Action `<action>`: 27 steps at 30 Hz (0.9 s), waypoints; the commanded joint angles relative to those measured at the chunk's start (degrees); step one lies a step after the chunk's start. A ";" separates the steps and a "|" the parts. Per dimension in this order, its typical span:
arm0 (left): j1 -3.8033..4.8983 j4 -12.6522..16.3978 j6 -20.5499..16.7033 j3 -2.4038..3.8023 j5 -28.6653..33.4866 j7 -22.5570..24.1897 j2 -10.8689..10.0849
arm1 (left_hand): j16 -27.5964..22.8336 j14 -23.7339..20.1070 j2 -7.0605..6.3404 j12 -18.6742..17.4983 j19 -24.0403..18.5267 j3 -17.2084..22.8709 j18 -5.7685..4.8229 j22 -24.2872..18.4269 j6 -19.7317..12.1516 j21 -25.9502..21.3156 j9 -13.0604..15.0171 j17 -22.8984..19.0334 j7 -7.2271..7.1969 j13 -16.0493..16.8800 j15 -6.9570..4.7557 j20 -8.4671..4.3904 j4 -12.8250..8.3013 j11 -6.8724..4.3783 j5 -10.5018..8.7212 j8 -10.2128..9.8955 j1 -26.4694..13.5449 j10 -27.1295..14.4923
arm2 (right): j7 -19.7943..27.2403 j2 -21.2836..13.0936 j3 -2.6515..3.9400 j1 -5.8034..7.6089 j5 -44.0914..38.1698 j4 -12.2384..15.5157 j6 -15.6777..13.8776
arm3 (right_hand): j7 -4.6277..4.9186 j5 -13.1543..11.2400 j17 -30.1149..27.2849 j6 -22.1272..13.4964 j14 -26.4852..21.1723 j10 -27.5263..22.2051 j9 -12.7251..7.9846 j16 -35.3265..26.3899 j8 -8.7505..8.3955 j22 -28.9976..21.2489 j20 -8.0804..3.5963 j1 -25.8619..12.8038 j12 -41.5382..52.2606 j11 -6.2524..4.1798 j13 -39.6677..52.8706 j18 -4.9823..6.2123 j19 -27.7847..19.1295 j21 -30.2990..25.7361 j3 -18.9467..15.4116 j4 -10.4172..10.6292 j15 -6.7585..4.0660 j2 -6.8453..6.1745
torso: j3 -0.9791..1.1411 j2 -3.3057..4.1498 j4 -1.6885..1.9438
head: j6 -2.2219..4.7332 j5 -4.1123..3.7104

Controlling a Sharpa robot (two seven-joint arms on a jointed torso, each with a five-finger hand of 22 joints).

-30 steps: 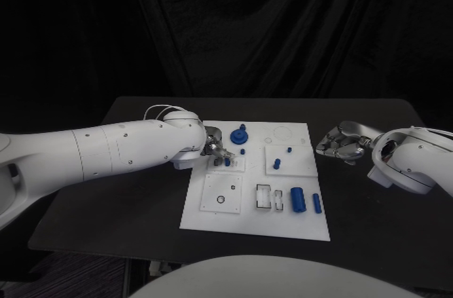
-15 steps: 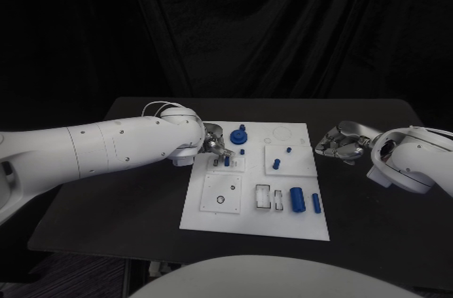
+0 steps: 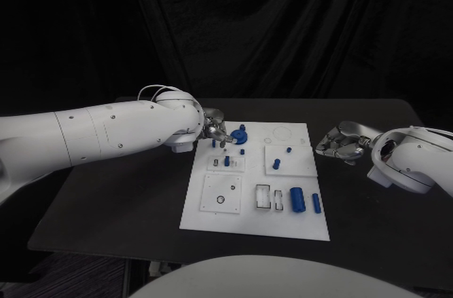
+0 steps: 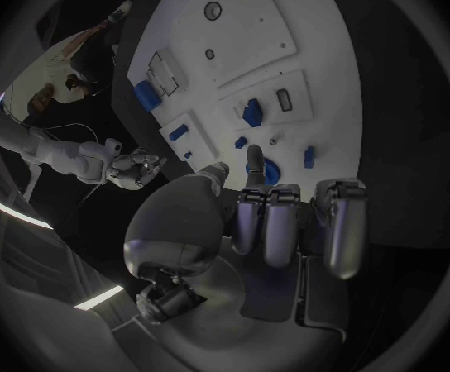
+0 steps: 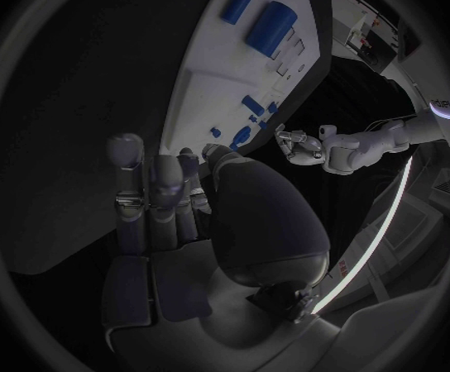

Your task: Assemble the parts on the task board

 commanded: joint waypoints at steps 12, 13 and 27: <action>0.92 -5.06 16.30 0.04 2.61 -7.26 4.19 | 0.15 5.95 -0.10 0.20 2.66 -0.23 0.55 11.91 0.85 0.30 1.25 15.09 -0.72 14.93 0.11 0.15 -0.97 -0.09 0.68 1.09 1.89 5.98 | -1.28 0.31 0.04 -0.13 -0.31 -0.35 1.24 | 0.36 0.26 -0.05 0.01 -0.42 -0.46 -0.07 -0.23 -0.22 -0.10 0.00 0.43 -0.25 -0.03 -0.07 0.45 -0.56 -0.39 0.40 0.14 0.06 -0.08 | 0.06 -0.08 0.07 | -0.01 0.01; 0.92 -5.57 16.95 0.04 3.64 -7.51 4.55 | 0.15 5.95 -0.10 0.20 2.67 -0.23 0.54 11.92 0.86 0.31 1.26 15.09 -0.72 14.93 0.11 0.14 -0.97 -0.09 0.69 1.09 1.89 5.98 | -1.30 0.31 0.04 -0.13 -0.31 -0.35 1.27 | 0.36 0.26 -0.05 0.01 -0.42 -0.46 -0.07 -0.23 -0.22 -0.10 0.00 0.43 -0.25 -0.03 -0.07 0.45 -0.56 -0.39 0.40 0.14 0.06 -0.08 | 0.06 -0.09 0.07 | -0.01 0.04; 0.75 -10.35 21.23 0.04 7.66 -9.50 8.58 | 0.15 5.95 0.12 0.20 2.85 0.60 0.49 12.15 1.73 0.47 0.35 15.09 -0.85 14.93 -0.04 -0.03 -1.76 -0.24 -3.41 -0.33 2.00 5.98 | -0.84 0.01 0.04 -0.13 -0.31 0.29 0.65 | 0.35 0.30 -0.10 0.01 -0.46 -0.56 -0.08 -0.31 -0.22 -0.10 0.01 0.48 -0.34 -0.04 -0.18 0.45 -0.57 -0.42 0.45 0.10 0.07 -0.08 | -0.09 0.17 -0.09 | -0.01 0.32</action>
